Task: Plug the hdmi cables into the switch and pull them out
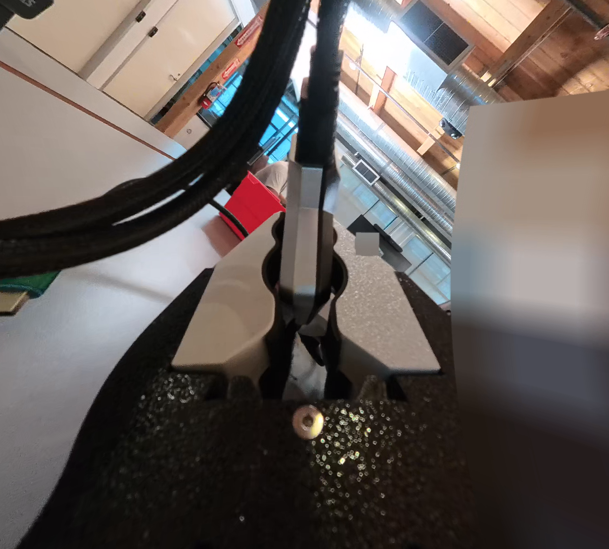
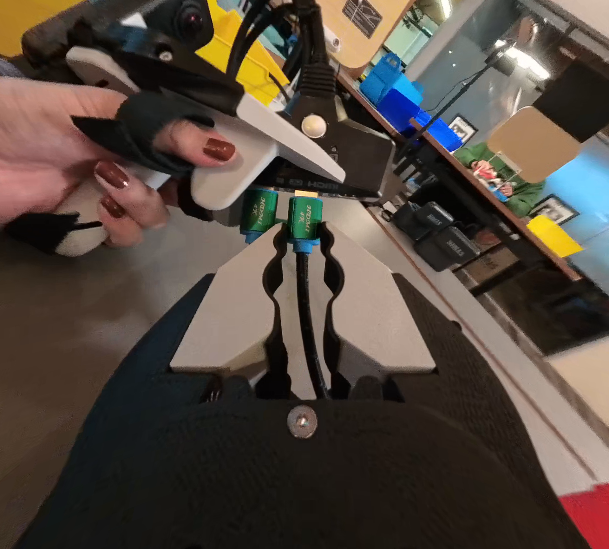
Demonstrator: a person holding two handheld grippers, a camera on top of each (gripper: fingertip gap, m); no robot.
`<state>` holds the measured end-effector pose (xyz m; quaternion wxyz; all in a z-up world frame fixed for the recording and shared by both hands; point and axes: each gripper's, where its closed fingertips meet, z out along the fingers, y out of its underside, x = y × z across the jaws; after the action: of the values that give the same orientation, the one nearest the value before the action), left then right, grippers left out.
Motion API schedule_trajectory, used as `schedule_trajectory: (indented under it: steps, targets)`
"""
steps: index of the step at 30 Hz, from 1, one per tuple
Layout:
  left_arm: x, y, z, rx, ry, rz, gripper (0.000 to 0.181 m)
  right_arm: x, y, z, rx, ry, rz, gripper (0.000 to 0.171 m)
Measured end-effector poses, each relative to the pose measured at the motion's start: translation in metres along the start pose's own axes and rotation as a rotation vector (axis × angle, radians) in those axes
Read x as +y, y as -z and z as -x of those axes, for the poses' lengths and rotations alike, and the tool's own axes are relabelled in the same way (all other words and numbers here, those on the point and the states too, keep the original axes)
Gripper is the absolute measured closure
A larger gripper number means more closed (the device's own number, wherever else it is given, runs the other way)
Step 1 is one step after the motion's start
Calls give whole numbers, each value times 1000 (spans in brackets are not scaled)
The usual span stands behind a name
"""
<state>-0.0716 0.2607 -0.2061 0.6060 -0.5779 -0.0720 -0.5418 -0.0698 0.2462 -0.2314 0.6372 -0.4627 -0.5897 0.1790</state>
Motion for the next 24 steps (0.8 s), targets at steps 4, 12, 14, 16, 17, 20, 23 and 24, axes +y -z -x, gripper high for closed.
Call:
schedule_trajectory:
  steps: [4,12,14,16,17,20,23,24]
  targets:
    - [-5,-2,-4,33,14,9,161,-4,2,-3,-38,-92,-76,154]
    - [0,17,-11,-70,-86,166,129,-6,9,-15,46,76,-105,153]
    - [7,32,-14,-131,-122,247,130,-6,14,-22,104,212,-101,153]
    - [17,44,-31,-117,-197,337,147,-8,22,-28,163,397,-98,153]
    - [21,49,-44,-83,-257,366,164,-8,25,-31,189,484,-90,153]
    - [12,54,-74,-80,-600,330,173,-5,35,-29,224,666,-85,153]
    - [-14,55,-79,-280,-1082,260,133,-5,46,-20,247,798,-105,153]
    - [-15,53,-77,-330,-1219,299,120,-6,49,-16,261,865,-114,153]
